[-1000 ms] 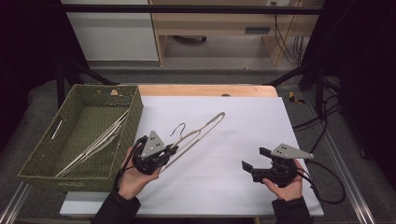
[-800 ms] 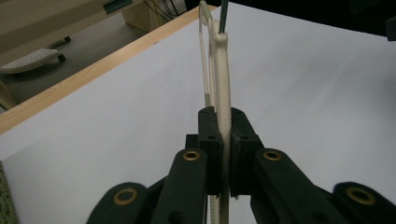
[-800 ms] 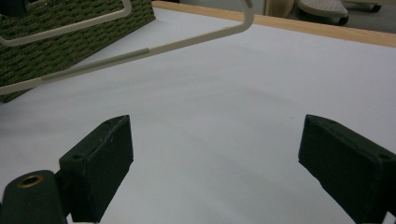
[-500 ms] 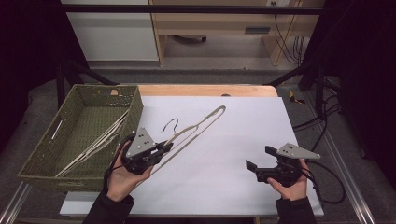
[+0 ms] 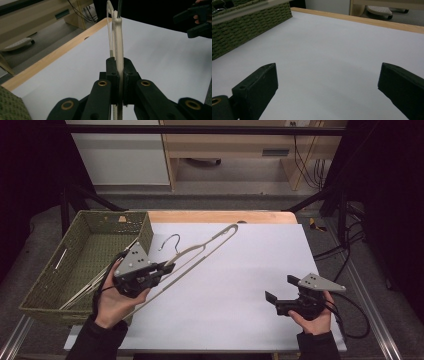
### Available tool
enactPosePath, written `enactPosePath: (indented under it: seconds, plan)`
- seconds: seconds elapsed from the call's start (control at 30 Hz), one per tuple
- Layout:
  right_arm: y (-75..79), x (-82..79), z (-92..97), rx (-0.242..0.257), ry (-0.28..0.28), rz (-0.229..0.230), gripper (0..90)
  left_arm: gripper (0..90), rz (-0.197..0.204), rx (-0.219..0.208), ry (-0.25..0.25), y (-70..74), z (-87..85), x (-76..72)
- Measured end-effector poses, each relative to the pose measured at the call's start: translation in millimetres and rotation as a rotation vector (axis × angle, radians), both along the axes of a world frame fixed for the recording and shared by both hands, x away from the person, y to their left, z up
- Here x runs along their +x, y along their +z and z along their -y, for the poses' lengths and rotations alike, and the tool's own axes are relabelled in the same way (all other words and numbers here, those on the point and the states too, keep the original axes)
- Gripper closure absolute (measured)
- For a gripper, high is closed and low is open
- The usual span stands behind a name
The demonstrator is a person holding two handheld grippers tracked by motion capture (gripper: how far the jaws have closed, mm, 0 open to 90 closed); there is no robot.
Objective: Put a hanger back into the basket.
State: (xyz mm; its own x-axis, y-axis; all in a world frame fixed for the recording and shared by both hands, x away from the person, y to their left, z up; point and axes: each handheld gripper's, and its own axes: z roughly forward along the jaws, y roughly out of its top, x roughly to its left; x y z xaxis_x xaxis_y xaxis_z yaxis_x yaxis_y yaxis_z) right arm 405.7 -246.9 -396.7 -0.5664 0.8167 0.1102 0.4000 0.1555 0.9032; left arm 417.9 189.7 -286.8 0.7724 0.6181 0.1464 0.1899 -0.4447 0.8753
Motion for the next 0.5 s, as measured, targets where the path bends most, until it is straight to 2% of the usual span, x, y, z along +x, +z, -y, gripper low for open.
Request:
enactPosePath:
  seconds: [0.13, 0.2, 0.33, 0.43, 0.5]
  plan:
    - [-0.7, 0.0, -0.2, -0.020, 0.007, 0.000, 3.1, 85.9, 0.019, 0.000, 0.014, 17.8, -13.3, 2.6]
    - [-1.2, 0.1, -1.5, -0.013, 0.003, -0.002, 2.7, 85.9, 0.011, -0.011, 0.019, 25.3, -20.6, 5.5]
    - [-1.2, -0.5, -1.4, -0.018, 0.005, 0.001, 2.7, 85.9, 0.011, -0.004, 0.044, 39.3, -35.7, 10.0]
    - [-0.9, -0.6, -1.0, -0.014, 0.005, 0.001, 2.7, 85.9, 0.037, -0.002, 0.061, 49.5, -48.3, 12.5]
    - [-0.7, -0.8, -0.8, -0.014, 0.007, 0.002, 2.7, 85.9, 0.037, -0.010, 0.065, 54.2, -56.4, 14.4]
